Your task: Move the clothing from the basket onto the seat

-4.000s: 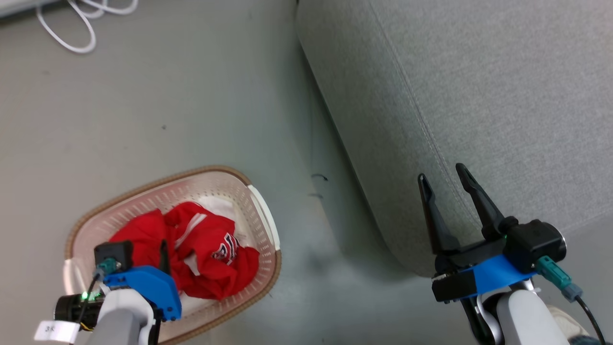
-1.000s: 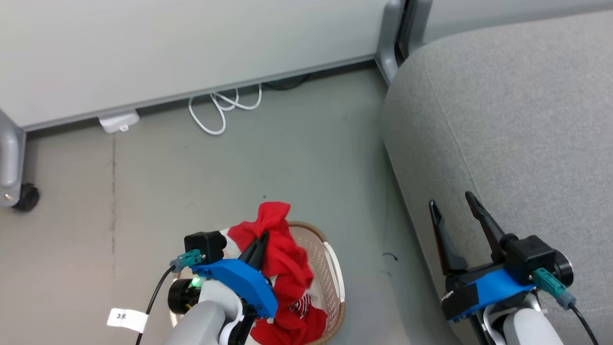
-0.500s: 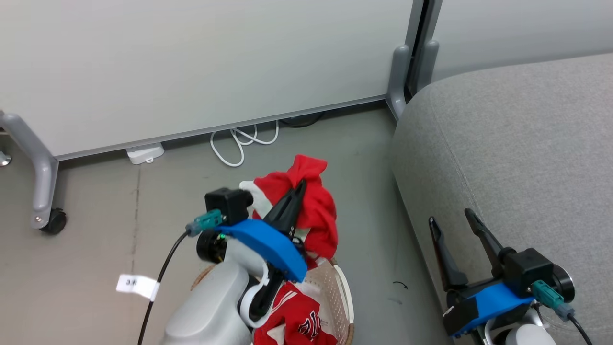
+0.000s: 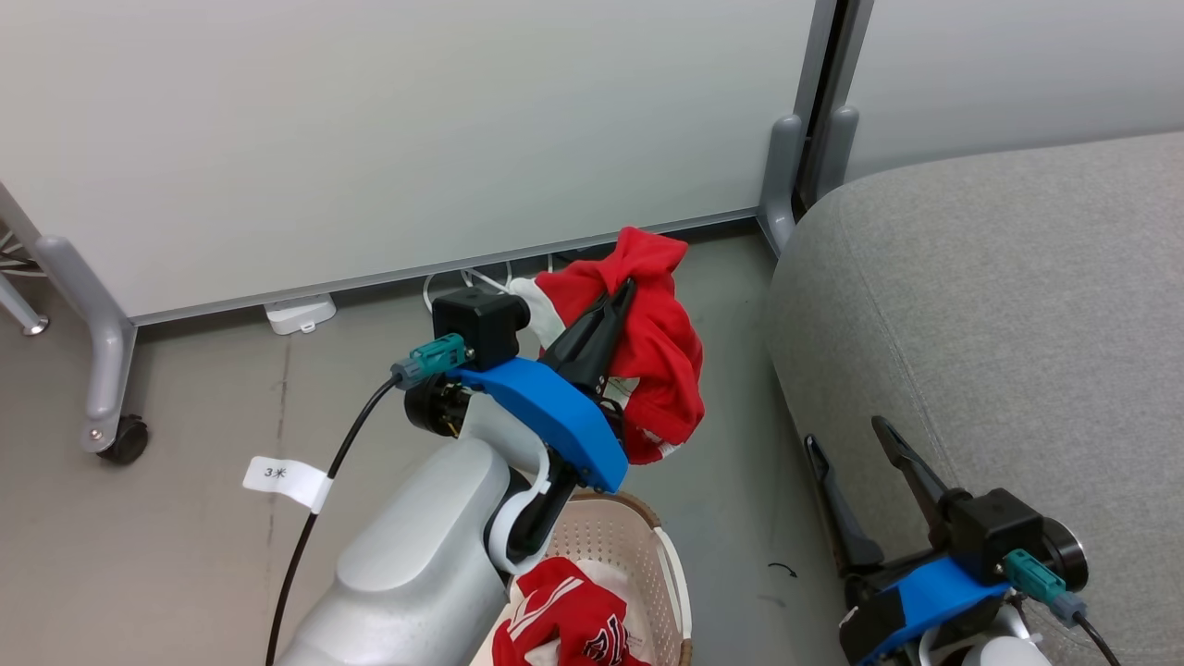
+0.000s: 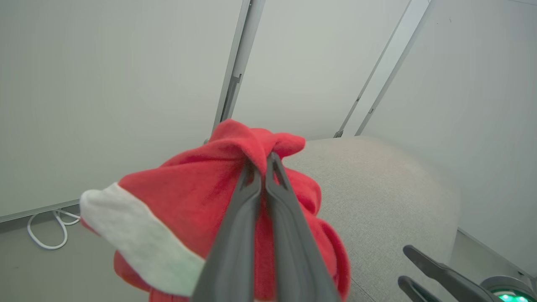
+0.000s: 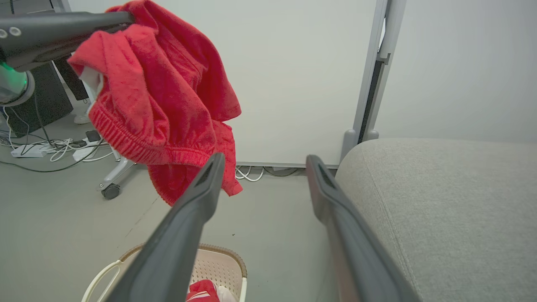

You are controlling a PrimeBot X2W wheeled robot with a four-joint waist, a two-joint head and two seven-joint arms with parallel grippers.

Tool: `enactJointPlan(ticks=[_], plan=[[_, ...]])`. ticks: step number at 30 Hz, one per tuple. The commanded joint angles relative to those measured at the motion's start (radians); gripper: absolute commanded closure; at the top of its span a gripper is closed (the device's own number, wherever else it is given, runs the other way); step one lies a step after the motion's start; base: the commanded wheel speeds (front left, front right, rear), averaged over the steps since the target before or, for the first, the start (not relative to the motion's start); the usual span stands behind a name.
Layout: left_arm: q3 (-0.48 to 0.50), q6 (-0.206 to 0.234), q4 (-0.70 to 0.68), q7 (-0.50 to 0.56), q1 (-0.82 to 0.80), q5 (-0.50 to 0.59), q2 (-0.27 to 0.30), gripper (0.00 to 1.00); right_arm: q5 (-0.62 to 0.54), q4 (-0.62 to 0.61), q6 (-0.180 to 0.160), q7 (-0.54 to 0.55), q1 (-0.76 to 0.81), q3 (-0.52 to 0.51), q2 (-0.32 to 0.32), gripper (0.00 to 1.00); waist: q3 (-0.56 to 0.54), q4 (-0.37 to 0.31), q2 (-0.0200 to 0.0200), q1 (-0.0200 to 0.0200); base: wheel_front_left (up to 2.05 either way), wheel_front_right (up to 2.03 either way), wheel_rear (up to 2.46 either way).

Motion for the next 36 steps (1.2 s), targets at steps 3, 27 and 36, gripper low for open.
enactJointPlan(ticks=[3,27,36], plan=[[-0.015,0.007,0.004,-0.010,-0.023,-0.015,0.001,1.00,0.004,-0.005,0.000,0.003,0.011,0.004,-0.003,0.00,0.000,0.000,-0.0001,0.0001,0.00,0.00,0.00],[-0.101,0.023,0.047,-0.043,-0.066,-0.075,0.001,1.00,-0.028,0.137,0.000,0.077,-0.150,0.211,-0.003,0.00,0.022,0.013,-0.0001,0.0001,0.00,0.00,0.00],[-0.129,0.025,0.055,-0.051,-0.077,-0.097,0.001,1.00,0.005,0.199,0.000,0.066,-0.235,0.299,-0.003,0.00,0.024,0.025,-0.0001,0.0001,0.00,0.00,0.00]])
